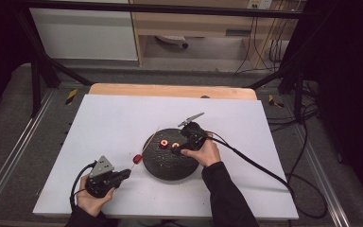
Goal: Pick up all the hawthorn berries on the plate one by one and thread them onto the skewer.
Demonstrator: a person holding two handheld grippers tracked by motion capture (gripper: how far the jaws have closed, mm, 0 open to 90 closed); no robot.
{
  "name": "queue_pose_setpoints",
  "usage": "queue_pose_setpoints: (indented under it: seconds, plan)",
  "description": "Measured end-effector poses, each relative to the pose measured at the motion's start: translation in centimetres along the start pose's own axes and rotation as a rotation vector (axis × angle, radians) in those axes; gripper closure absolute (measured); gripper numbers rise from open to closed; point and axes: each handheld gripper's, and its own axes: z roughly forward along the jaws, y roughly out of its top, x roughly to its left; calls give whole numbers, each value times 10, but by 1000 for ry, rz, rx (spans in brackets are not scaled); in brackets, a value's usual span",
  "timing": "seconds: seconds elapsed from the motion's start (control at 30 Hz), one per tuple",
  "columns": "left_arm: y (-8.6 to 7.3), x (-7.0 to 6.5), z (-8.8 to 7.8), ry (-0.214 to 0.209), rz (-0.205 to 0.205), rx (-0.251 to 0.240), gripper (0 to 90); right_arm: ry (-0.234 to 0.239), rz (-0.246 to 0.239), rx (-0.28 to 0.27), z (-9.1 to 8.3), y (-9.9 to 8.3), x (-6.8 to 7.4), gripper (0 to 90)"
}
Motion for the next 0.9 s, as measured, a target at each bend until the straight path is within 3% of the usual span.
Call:
queue_pose_setpoints:
  seconds: [0.2,0.33,0.5,0.9]
  plan:
    - [-1,0,0,-2,1,3,884,-19,-38,109,15,11,-6,181]
    - [-1,2,1,-2,-3,4,884,-2,-54,125,20,16,-7,259]
    - [-1,2,1,-2,-4,5,884,-6,-96,186,26,22,-8,353]
    - [-2,2,2,-5,-6,10,884,25,-121,245,37,31,-7,512]
